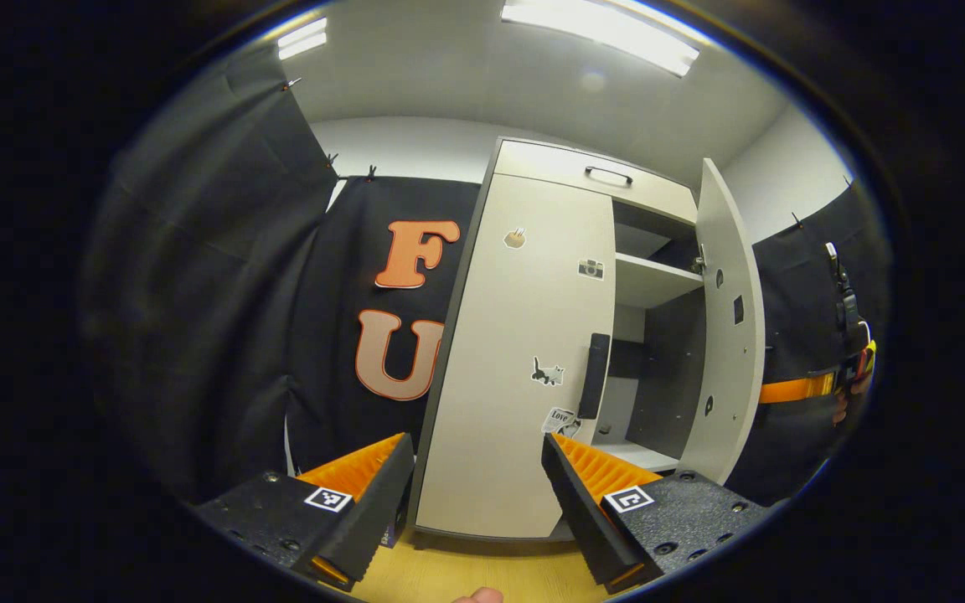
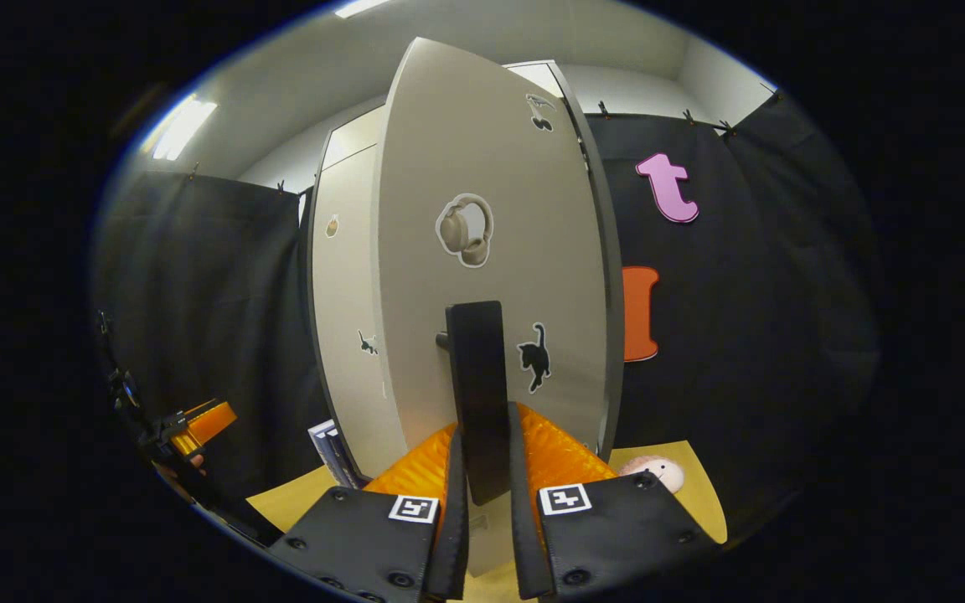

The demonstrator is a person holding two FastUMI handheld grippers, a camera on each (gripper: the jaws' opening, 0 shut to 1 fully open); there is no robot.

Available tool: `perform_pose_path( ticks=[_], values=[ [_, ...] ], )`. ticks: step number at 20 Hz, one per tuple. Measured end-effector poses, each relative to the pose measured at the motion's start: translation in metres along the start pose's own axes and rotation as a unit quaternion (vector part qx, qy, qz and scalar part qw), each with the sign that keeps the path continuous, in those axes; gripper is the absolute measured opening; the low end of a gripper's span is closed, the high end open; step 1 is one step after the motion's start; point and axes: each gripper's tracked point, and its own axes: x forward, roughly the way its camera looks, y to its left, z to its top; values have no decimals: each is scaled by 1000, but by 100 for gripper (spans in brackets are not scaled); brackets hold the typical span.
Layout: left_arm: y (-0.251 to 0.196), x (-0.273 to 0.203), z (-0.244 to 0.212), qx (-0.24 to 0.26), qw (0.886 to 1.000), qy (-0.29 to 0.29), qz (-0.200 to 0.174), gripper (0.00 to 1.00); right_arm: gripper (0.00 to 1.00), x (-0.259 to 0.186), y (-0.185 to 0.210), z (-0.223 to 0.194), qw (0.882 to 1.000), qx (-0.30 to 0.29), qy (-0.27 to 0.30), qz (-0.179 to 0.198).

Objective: Open the right door of the double-door shoe cabinet with the right hand, and open the left door with the left hand.

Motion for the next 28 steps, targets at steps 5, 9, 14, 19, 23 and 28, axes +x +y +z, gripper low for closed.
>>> perform_pose_path(
  ticks=[5, 9, 14, 19, 23, 28],
  values=[
    [3, 3, -6, -7, 1000, 6, 0, 94, 31, -1, -6, 1, 1000, 0, -8, -7],
    [7, 4, -10, -14, 1000, 9, 2, 94, 30, -4, -6, 2, 1000, 19, -9, -1],
    [13, 5, -10, -17, 1000, 6, 10, 94, 30, -3, -13, 3, 999, 17, -16, -24],
    [23, 5, -10, -21, 1000, 1, 19, 94, 30, -4, -22, 3, 998, 21, -18, -48],
    [26, 4, -12, -23, 999, 1, 24, 94, 29, -8, -44, -3, 996, 11, -9, -94],
    [29, 4, -14, -23, 999, 3, 27, 94, 0, -20, -83, 1, 987, 11, -20, -160]
  ],
)
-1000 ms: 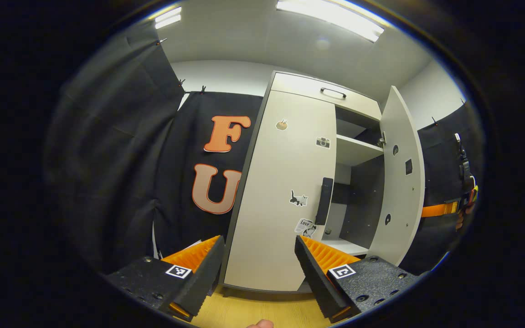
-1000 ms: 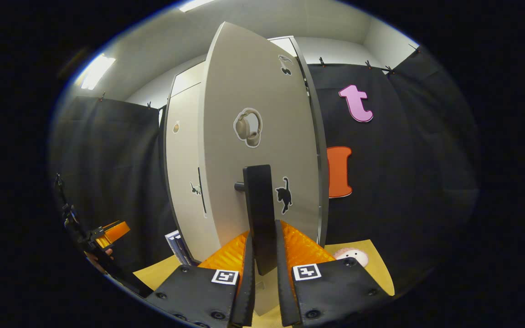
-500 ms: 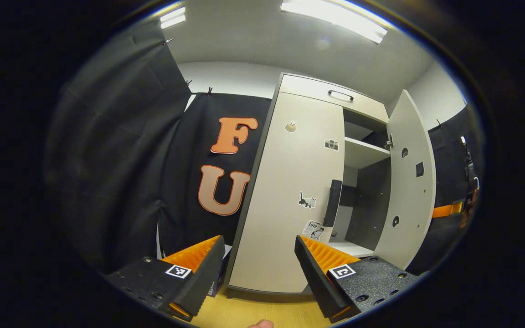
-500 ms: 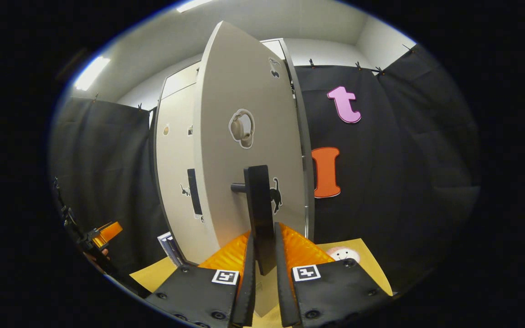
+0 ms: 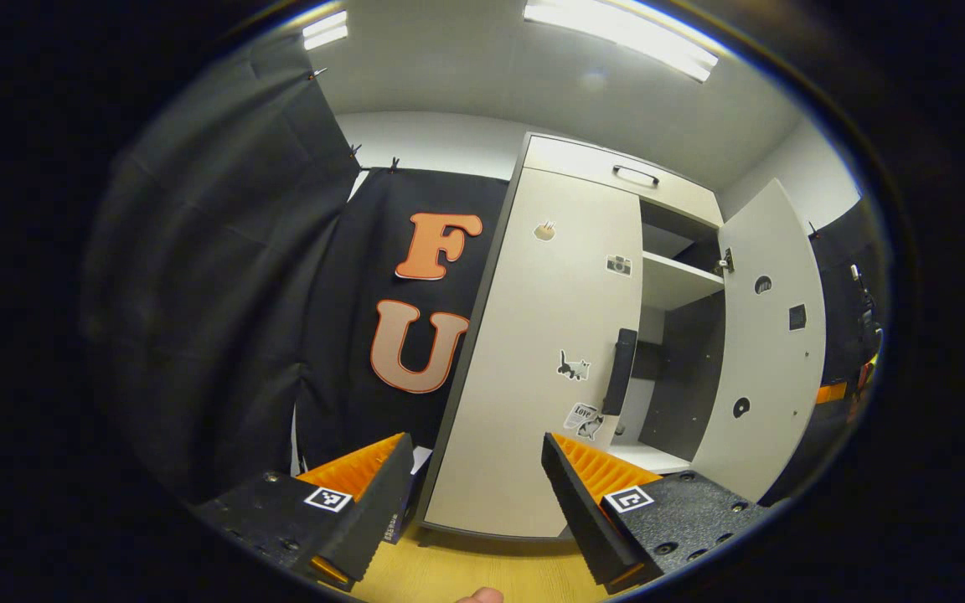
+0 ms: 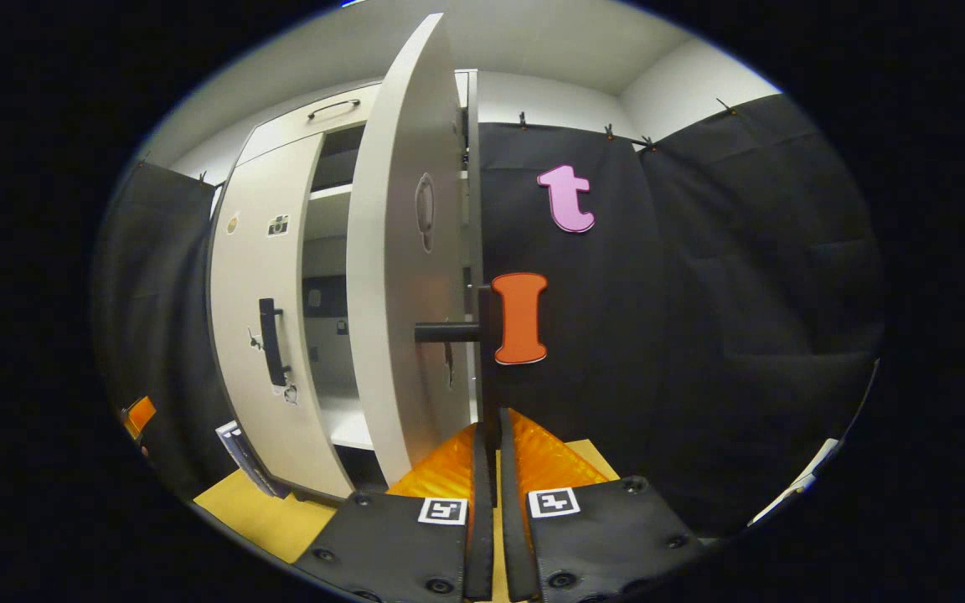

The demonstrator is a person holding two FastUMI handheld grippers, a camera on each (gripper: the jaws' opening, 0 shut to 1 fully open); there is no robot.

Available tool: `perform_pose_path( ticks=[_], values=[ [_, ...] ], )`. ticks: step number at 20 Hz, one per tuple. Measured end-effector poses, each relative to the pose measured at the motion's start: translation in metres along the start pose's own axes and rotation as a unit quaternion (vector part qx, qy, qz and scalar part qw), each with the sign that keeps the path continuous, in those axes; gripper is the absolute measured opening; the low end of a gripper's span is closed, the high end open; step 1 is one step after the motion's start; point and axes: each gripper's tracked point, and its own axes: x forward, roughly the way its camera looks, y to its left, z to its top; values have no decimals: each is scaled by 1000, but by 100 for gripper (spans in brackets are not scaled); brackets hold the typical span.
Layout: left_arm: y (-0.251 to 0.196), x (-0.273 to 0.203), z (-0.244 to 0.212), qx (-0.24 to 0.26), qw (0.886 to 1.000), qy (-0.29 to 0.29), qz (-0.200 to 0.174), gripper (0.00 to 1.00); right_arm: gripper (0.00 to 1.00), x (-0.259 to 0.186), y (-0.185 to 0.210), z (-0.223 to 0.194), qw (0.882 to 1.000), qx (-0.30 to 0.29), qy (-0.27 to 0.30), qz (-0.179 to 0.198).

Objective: Open the right door of the double-door shoe cabinet with the right hand, and open the left door with the left hand.

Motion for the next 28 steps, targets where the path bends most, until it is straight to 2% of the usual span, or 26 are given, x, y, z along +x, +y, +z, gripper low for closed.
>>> perform_pose_path(
  ticks=[1, 2, 3, 4, 7, 8, 9, 13, 16, 17, 18, 21, 22, 24, 25, 27, 28],
  values=[
    [1, 0, 0, 0, 1000, 1, 0, 94, 14, -2, 3, 1, 1000, 14, 0, 12],
    [0, 0, 0, 1, 1000, 1, 1, 94, 14, 1, 5, 1, 1000, 20, -3, 21],
    [1, 1, 0, 3, 1000, 1, 2, 94, 1, 2, 5, 1, 999, 22, -4, 24],
    [1, 1, -1, 5, 1000, 3, 3, 94, 14, 4, 5, 1, 999, 23, -5, 26],
    [1, 0, 1, 9, 1000, 4, 5, 94, 14, 2, 4, 0, 999, 19, -6, 29],
    [0, 0, 1, 10, 1000, 5, 5, 94, 0, 0, 4, -2, 999, 17, -4, 30],
    [-2, -1, 2, 9, 1000, 4, 4, 94, 14, -4, 2, -4, 999, 15, -6, 32],
    [-19, 3, 9, -5, 1000, 4, -16, 94, 21, -21, -3, -4, 999, 35, -9, 22],
    [-39, 11, 23, 8, 999, -7, -35, 94, 20, -33, -14, -1, 1000, 18, -17, -15],
    [-48, 15, 27, 11, 999, -11, -44, 94, 5, -39, -15, -1, 999, 14, -19, -21],
    [-59, 21, 31, 12, 998, -12, -54, 94, 15, -46, -13, 0, 999, 12, -20, -23],
    [-97, 38, 36, 2, 996, -1, -90, 94, 15, -65, -8, 0, 999, 9, -25, -25],
    [-112, 44, 40, 0, 994, 1, -106, 94, 30, -71, -7, -1, 999, 7, -28, -26],
    [-140, 58, 45, 12, 991, -1, -134, 91, 36, -80, -10, -4, 999, 2, -32, -36],
    [-150, 63, 46, 22, 990, 0, -142, 94, 49, -86, -14, -6, 998, -2, -34, -45],
    [-171, 73, 44, 32, 987, 1, -160, 94, 76, -96, -19, -5, 998, 1, -41, -53],
    [-181, 78, 44, 34, 985, 0, -168, 94, 75, -100, -21, -5, 997, 9, -44, -59]
  ],
)
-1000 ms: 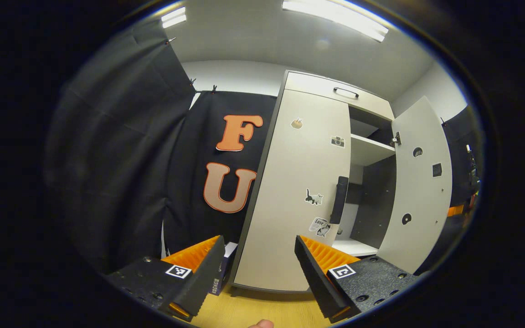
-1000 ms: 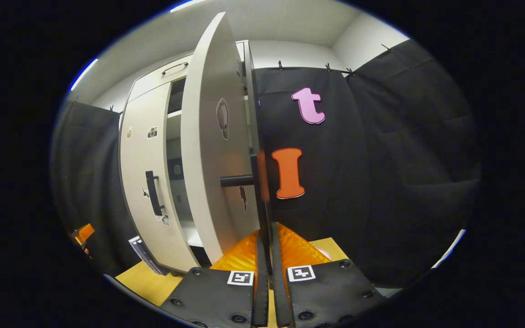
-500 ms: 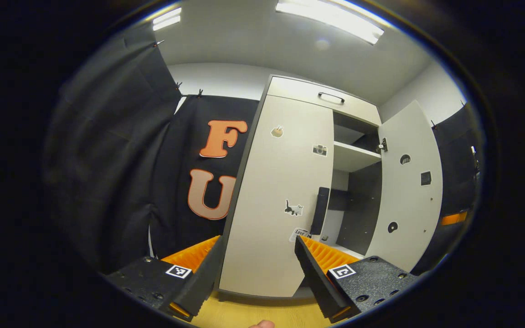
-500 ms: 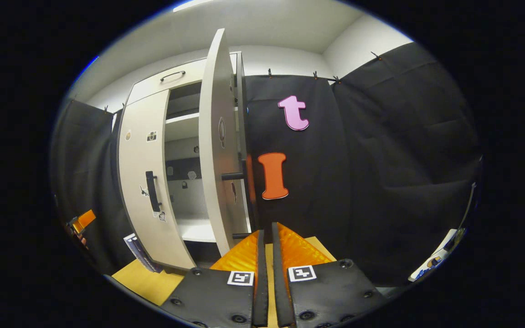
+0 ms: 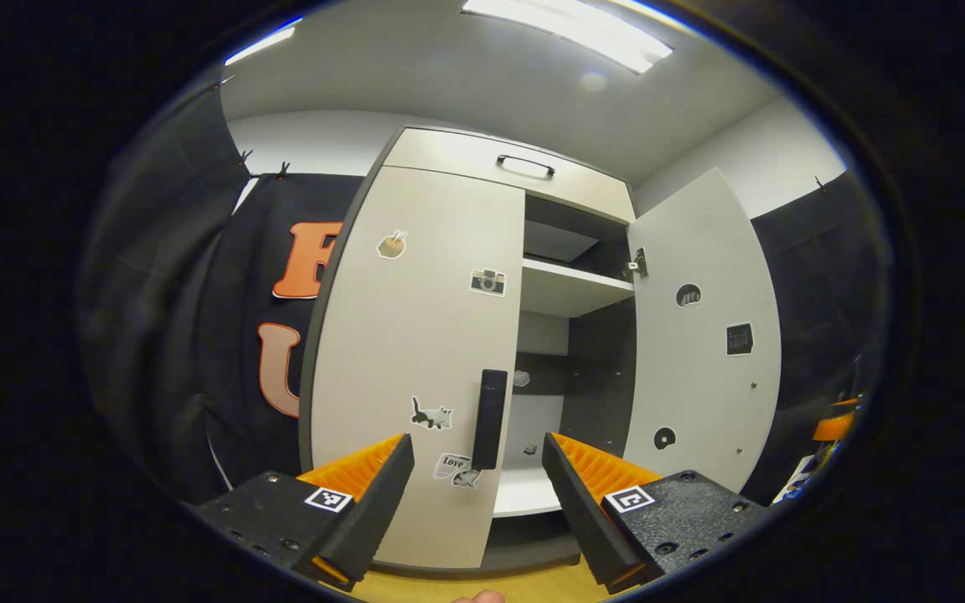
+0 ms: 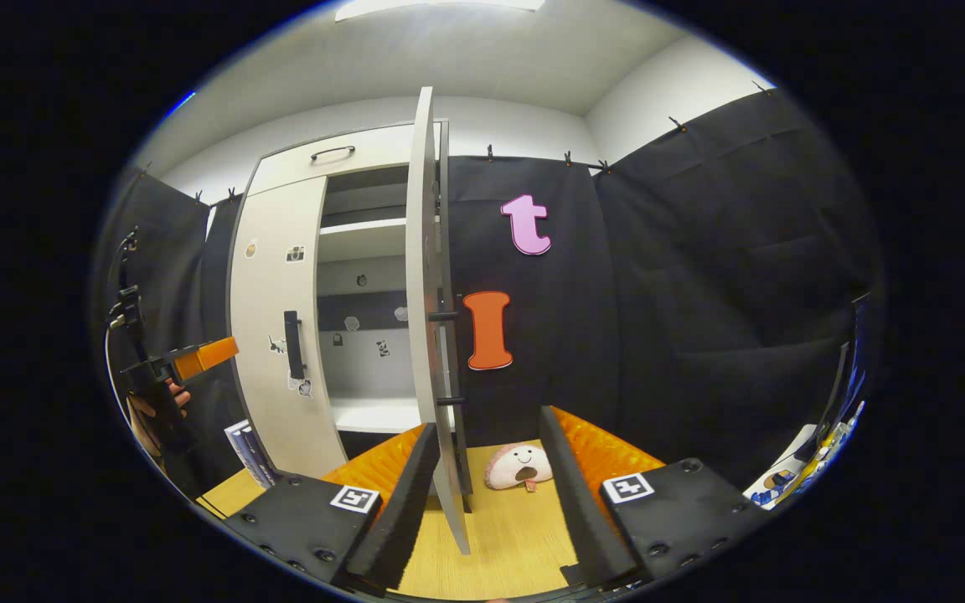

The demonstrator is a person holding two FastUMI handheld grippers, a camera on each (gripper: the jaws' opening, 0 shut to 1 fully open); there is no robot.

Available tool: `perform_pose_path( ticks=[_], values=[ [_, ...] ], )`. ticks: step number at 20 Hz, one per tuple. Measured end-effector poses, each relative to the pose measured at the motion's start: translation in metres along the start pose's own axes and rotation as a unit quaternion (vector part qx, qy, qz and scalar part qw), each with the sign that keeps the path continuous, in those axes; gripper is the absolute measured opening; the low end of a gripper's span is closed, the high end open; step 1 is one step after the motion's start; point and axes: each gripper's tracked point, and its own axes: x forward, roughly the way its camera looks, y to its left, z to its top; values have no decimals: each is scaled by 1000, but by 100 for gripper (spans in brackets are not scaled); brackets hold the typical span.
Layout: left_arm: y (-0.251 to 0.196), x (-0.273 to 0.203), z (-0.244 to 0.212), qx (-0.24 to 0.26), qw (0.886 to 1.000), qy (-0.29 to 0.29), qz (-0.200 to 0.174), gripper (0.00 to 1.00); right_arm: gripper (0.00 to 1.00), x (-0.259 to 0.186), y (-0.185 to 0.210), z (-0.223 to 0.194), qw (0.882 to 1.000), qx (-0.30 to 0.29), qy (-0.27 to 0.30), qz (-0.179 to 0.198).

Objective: Open the right door of the double-door shoe cabinet with the right hand, and open the left door with the left hand.

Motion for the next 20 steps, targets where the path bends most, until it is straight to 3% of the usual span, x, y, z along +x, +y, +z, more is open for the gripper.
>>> perform_pose_path(
  ticks=[1, 2, 6, 10, 17, 20],
  values=[
    [-4, 9, 2, 0, 1000, -4, -3, 94, 98, -2, -3, -1, 1000, 8, 1, -5],
    [-6, 20, 3, -1, 1000, -8, 0, 94, 100, -5, -5, -1, 1000, 14, 1, -7],
    [-3, 79, -11, 25, 999, 13, 18, 91, 98, -8, -6, -7, 1000, 23, 7, -7],
    [9, 124, -37, 39, 997, 50, 41, 94, 98, -9, -4, -14, 1000, 1, 17, -6],
    [33, 155, -69, 33, 993, 87, 78, 90, 98, -13, -1, -20, 1000, -13, 22, 2],
    [30, 156, -65, 36, 994, 75, 75, 88, 98, -11, -3, -19, 1000, -15, 22, -2]
  ],
)
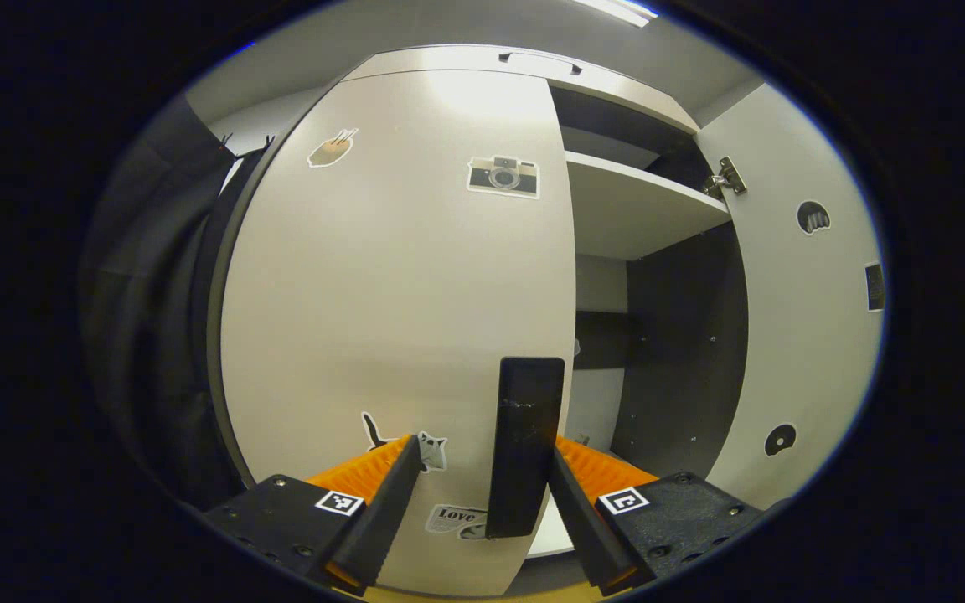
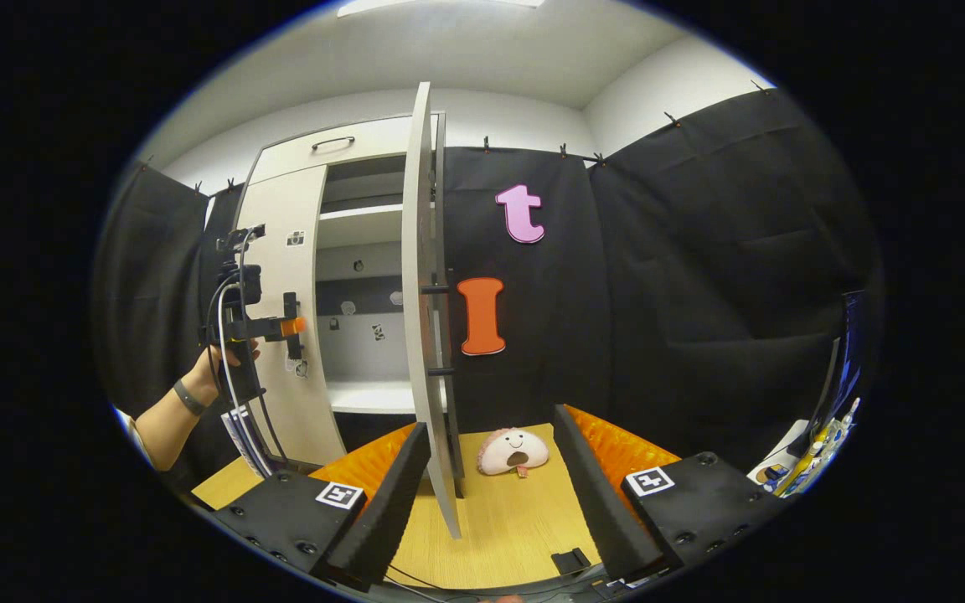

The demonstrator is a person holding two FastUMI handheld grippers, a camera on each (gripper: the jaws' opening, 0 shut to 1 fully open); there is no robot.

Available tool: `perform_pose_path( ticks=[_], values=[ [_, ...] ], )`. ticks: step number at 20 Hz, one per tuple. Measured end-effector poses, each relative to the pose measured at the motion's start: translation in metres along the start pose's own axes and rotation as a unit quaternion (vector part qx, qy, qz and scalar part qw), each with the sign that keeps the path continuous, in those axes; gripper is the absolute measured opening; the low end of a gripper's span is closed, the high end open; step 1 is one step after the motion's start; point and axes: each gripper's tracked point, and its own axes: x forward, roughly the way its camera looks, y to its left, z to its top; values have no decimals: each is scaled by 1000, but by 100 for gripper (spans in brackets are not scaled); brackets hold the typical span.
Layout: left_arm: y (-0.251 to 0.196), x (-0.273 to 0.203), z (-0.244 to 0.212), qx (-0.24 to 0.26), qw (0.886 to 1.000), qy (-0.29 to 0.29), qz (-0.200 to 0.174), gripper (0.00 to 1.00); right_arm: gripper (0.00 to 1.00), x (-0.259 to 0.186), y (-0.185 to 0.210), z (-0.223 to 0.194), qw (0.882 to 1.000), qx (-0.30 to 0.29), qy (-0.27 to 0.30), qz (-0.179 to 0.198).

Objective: Open the right door of the double-door shoe cabinet with the right hand, and open the left door with the left hand.

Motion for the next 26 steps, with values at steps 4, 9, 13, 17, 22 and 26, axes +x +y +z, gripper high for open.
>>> perform_pose_path(
  ticks=[4, 9, 13, 17, 22, 26],
  values=[
    [-13, 1, 1, 5, 1000, 6, -23, 75, 98, 0, 7, -3, 1000, -1, 3, 8],
    [-23, 2, -3, -13, 998, 28, -48, 24, 99, -7, 3, -2, 1000, -9, 6, -1],
    [-23, -2, -1, 23, 998, 28, -56, 23, 98, -11, 8, 2, 1000, -17, -1, -3],
    [-21, -34, 9, 0, 994, 48, -100, 23, 98, -10, 7, 4, 999, -33, -4, -1],
    [4, -82, 10, 0, 993, 41, -112, 23, 98, -10, 19, 3, 999, -34, -4, 11],
    [18, -102, 12, -1, 993, 41, -112, 23, 88, -9, 26, 1, 999, -44, -2, 16]
  ],
)
